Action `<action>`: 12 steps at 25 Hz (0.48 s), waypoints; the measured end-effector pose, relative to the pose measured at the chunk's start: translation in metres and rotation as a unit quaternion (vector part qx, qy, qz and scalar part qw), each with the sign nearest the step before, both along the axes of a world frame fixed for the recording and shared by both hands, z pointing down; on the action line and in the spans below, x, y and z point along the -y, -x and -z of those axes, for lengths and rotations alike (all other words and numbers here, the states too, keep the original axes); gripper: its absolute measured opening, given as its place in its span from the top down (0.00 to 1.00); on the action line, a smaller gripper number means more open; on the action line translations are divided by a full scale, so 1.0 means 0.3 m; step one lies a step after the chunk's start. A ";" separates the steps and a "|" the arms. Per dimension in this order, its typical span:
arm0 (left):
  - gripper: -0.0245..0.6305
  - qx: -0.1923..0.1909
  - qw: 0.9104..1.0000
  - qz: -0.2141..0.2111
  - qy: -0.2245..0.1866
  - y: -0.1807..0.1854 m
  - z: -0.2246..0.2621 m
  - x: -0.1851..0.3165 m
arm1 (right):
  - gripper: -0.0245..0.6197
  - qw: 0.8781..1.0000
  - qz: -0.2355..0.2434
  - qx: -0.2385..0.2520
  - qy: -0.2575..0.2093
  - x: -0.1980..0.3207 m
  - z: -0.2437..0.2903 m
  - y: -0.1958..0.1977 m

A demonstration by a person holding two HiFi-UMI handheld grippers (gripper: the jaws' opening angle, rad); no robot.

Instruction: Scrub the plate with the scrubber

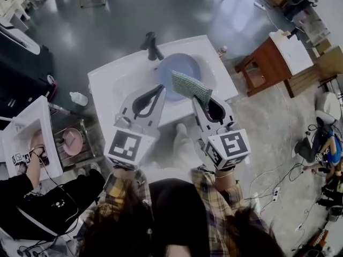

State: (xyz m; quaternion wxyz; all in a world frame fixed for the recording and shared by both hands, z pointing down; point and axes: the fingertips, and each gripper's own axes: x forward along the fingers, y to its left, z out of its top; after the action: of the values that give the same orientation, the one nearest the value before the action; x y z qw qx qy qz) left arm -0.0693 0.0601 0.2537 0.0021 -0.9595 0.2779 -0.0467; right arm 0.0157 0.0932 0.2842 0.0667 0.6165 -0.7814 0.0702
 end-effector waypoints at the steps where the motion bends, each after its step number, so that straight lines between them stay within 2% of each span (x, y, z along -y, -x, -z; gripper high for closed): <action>1: 0.93 0.001 1.000 0.001 -0.002 -0.038 -0.001 0.037 | 0.81 1.000 0.006 -0.001 0.003 0.038 0.002 -0.032; 7: 0.93 0.002 1.000 0.029 0.001 -0.250 0.021 0.212 | 0.81 0.999 0.047 0.003 0.016 0.228 0.021 -0.233; 12: 0.93 0.009 0.998 0.069 0.011 -0.336 0.009 0.325 | 0.81 0.996 0.088 0.006 0.024 0.366 0.009 -0.327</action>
State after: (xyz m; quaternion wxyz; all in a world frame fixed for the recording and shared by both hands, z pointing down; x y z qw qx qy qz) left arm 0.0315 -0.0373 0.2509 -0.0089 -0.9376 0.3427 -0.0581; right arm 0.1138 -0.0168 0.2815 0.0824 0.5434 -0.8309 0.0868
